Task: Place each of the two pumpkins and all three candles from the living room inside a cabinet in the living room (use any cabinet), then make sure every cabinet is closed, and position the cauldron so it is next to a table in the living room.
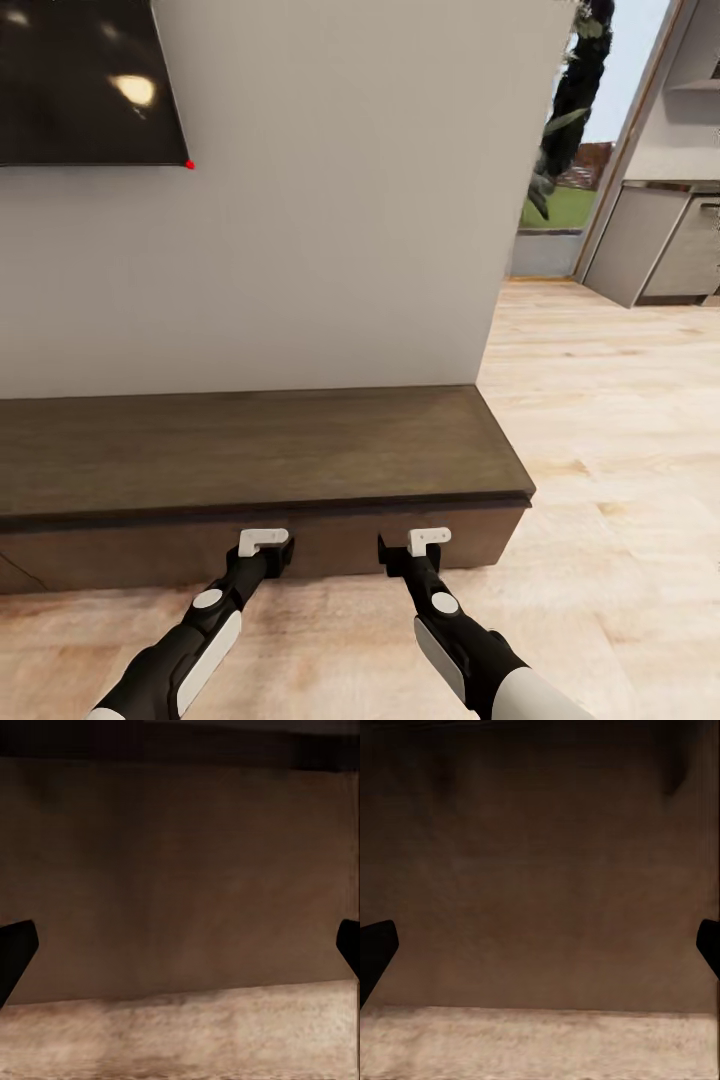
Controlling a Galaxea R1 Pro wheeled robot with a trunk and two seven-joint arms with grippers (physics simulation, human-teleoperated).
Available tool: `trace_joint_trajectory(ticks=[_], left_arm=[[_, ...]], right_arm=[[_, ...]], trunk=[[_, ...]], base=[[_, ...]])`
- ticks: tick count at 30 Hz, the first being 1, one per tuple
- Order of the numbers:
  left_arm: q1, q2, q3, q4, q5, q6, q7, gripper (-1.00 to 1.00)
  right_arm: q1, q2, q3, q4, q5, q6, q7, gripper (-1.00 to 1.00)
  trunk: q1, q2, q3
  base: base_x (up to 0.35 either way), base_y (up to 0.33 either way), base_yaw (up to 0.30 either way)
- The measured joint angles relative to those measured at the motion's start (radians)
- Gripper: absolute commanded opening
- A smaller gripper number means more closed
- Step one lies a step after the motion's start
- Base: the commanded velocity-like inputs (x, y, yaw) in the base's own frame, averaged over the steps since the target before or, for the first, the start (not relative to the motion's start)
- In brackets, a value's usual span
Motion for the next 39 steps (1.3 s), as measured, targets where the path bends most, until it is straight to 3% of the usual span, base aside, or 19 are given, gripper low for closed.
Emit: trace_joint_trajectory(ticks=[22, 28, 31, 33, 35, 37, 39], left_arm=[[0.000, 0.001, 0.000, -0.002, 0.000, 0.000, 0.000, 1.00], [0.001, 0.006, 0.001, -0.101, 0.004, 0.015, -0.002, 1.00], [0.053, 0.008, 0.005, -0.264, 0.006, 0.104, -0.001, 1.00], [0.091, 0.009, 0.010, -0.377, 0.007, 0.179, 0.000, 1.00], [0.112, 0.008, 0.037, -0.478, 0.007, 0.259, 0.004, 1.00], [0.122, 0.008, 0.097, -0.566, 0.007, 0.383, 0.007, 1.00], [0.125, 0.006, 0.193, -0.634, 0.005, 0.610, 0.009, 1.00]], right_arm=[[0.000, 0.000, 0.000, -0.001, -0.001, 0.000, 0.000, 1.00], [0.000, 0.000, -0.001, -0.036, -0.001, 0.001, -0.006, 1.00], [0.005, 0.001, -0.021, -0.153, -0.001, 0.012, -0.009, 1.00], [0.013, 0.000, -0.040, -0.288, -0.001, 0.069, -0.011, 1.00], [0.047, -0.003, -0.069, -0.464, -0.002, 0.184, -0.011, 1.00], [0.110, -0.004, -0.119, -0.653, -0.002, 0.327, -0.011, 1.00], [0.191, -0.005, -0.195, -0.867, 0.002, 0.489, -0.010, 1.00]], trunk=[[0.000, 0.000, 0.000], [0.000, 0.000, 0.000], [0.000, 0.000, 0.000], [-0.001, 0.000, 0.000], [-0.001, 0.000, 0.000], [-0.001, 0.000, 0.000], [-0.001, 0.000, 0.000]], base=[[-0.337, 0.000, 0.000], [-0.292, 0.000, 0.000], [-0.127, 0.000, 0.000], [-0.055, 0.000, 0.000], [-0.019, 0.000, 0.000], [0.034, 0.000, 0.000], [0.040, 0.000, 0.000]])
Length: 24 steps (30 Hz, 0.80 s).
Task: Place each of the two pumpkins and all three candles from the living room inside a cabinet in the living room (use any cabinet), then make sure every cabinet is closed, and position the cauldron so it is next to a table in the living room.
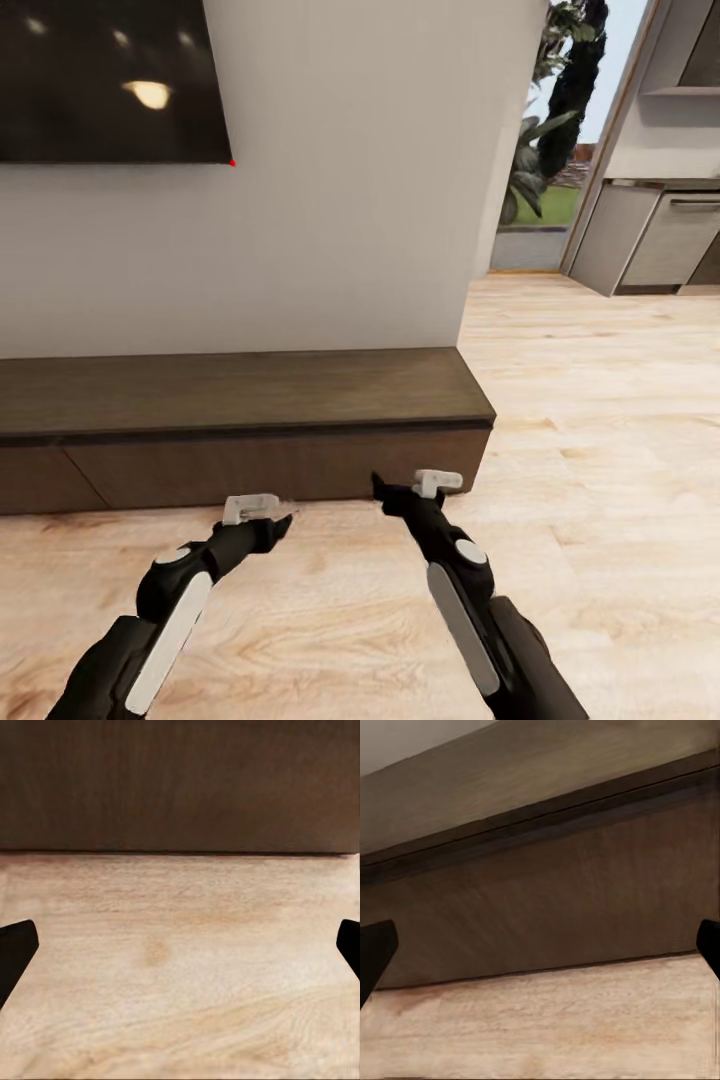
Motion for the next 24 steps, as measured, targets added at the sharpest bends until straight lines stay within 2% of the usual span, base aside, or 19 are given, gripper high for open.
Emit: trace_joint_trajectory(ticks=[2, 4, 8, 12, 14, 16, 19, 24], left_arm=[[-0.024, -0.002, 0.086, -0.030, -0.001, 0.196, 0.001, 1.00], [-0.052, -0.005, 0.124, -0.042, 0.001, 0.291, 0.002, 1.00], [-0.075, -0.004, 0.156, -0.050, 0.001, 0.363, 0.004, 1.00], [-0.086, -0.001, 0.210, -0.061, 0.001, 0.369, 0.006, 1.00], [-0.089, -0.002, 0.223, -0.065, 0.003, 0.369, 0.006, 1.00], [-0.105, -0.005, 0.237, -0.058, 0.021, 0.369, 0.006, 1.00], [-0.128, -0.004, 0.239, -0.032, 0.043, 0.369, 0.006, 1.00], [-0.136, -0.003, 0.237, -0.018, 0.050, 0.369, 0.006, 1.00]], right_arm=[[0.040, -0.002, -0.047, -0.119, 0.002, 0.110, 0.001, 1.00], [0.053, -0.003, -0.065, -0.159, 0.002, 0.166, 0.002, 1.00], [0.063, -0.002, -0.080, -0.188, 0.000, 0.224, 0.002, 1.00], [0.066, -0.002, -0.119, -0.198, -0.001, 0.279, 0.004, 1.00], [0.067, -0.001, -0.129, -0.199, -0.002, 0.292, 0.006, 1.00], [0.067, 0.000, -0.134, -0.201, -0.002, 0.305, 0.009, 1.00], [0.067, 0.002, -0.137, -0.203, -0.001, 0.311, 0.010, 1.00], [0.067, 0.002, -0.141, -0.204, -0.002, 0.314, 0.009, 1.00]], trunk=[[0.000, 0.000, 0.000], [0.000, 0.000, 0.000], [0.000, 0.000, 0.000], [0.000, 0.000, 0.004], [-0.001, 0.001, 0.011], [-0.002, 0.001, 0.019], [-0.003, 0.002, 0.031], [-0.006, 0.003, 0.050]], base=[[0.018, 0.000, 0.000], [0.009, 0.000, 0.000], [0.004, 0.000, 0.000], [0.001, 0.000, 0.000], [0.000, 0.000, 0.000], [0.000, 0.000, 0.000], [0.000, 0.000, 0.000], [0.000, 0.000, 0.000]])
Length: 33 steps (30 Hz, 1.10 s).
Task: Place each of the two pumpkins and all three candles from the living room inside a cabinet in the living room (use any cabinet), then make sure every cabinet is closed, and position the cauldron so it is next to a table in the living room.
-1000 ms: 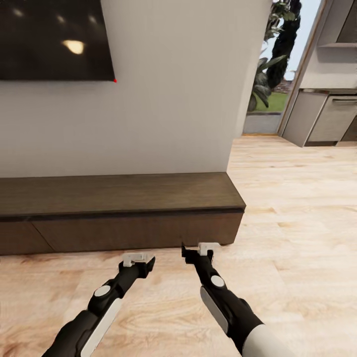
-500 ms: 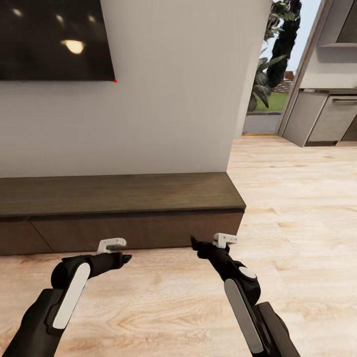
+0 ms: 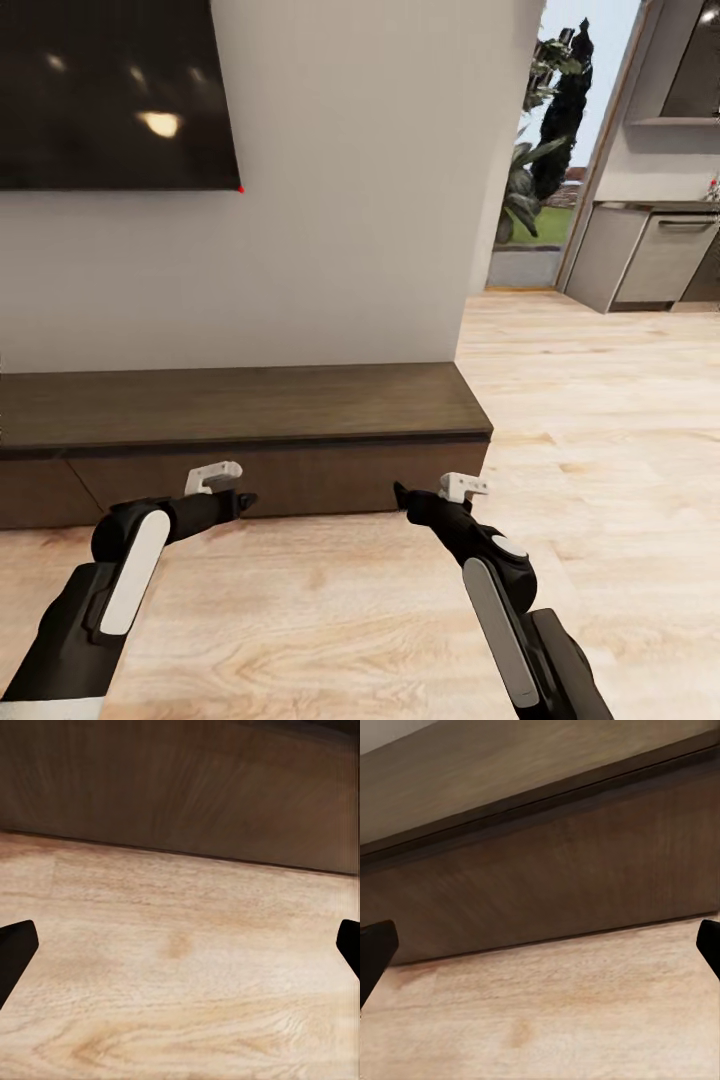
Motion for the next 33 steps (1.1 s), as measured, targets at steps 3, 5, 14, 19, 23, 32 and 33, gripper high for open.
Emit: trace_joint_trajectory(ticks=[3, 5, 14, 19, 23, 32, 33], left_arm=[[-0.001, 0.000, 0.000, 0.010, 0.004, 0.000, 0.000, 1.00], [-0.002, 0.001, -0.001, 0.020, 0.008, 0.000, 0.000, 1.00], [-0.016, 0.004, -0.004, 0.093, 0.020, 0.000, 0.000, 1.00], [-0.033, 0.004, -0.005, 0.147, 0.020, 0.000, 0.001, 1.00], [-0.040, 0.004, -0.005, 0.167, 0.019, 0.000, 0.001, 1.00], [-0.044, 0.005, -0.005, 0.198, 0.018, 0.000, 0.002, 1.00], [-0.044, 0.005, -0.005, 0.199, 0.018, 0.000, 0.002, 1.00]], right_arm=[[0.000, 0.001, 0.000, 0.000, 0.000, 0.000, 0.000, 1.00], [0.000, 0.003, 0.000, 0.000, 0.000, 0.000, -0.002, 1.00], [-0.001, 0.006, 0.002, 0.000, -0.001, -0.002, -0.008, 1.00], [-0.001, 0.006, 0.005, 0.001, -0.001, -0.002, -0.009, 1.00], [-0.001, 0.005, 0.007, 0.001, 0.000, -0.003, -0.009, 1.00], [0.000, 0.005, 0.008, 0.004, 0.000, -0.002, -0.011, 1.00], [0.000, 0.005, 0.008, 0.006, 0.000, -0.002, -0.011, 1.00]], trunk=[[-0.001, 0.001, 0.012], [-0.002, 0.001, 0.019], [-0.006, 0.003, 0.054], [-0.009, 0.004, 0.074], [-0.010, 0.005, 0.089], [-0.014, 0.008, 0.124], [-0.015, 0.008, 0.128]], base=[[0.000, 0.000, 0.000], [0.000, 0.000, 0.000], [0.000, 0.000, 0.000], [0.000, 0.000, 0.000], [0.000, 0.000, 0.000], [0.000, 0.000, 0.000], [0.000, 0.000, 0.000]])
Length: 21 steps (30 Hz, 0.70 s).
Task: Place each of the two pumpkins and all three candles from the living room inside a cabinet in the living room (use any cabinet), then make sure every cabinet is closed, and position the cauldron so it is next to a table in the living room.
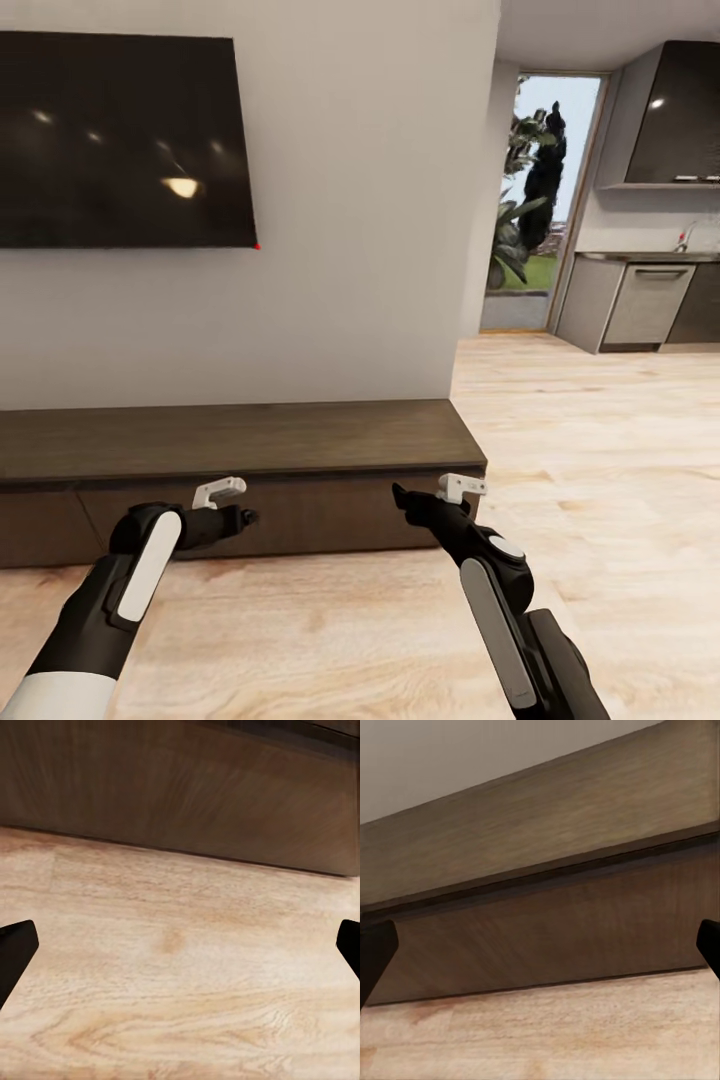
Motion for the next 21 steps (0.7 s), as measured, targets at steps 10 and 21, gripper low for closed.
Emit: trace_joint_trajectory(ticks=[10, 21], left_arm=[[0.000, 0.000, -0.001, 0.059, -0.006, 0.000, 0.000, 1.00], [0.001, 0.002, -0.018, 0.109, -0.066, 0.000, 0.000, 1.00]], right_arm=[[0.002, -0.009, -0.019, 0.020, 0.005, 0.034, -0.002, 1.00], [0.112, -0.015, -0.091, 0.003, 0.006, 0.097, -0.086, 1.00]], trunk=[[-0.004, 0.002, 0.039], [-0.009, 0.005, 0.081]], base=[[0.000, 0.000, 0.000], [0.000, 0.000, 0.000]])
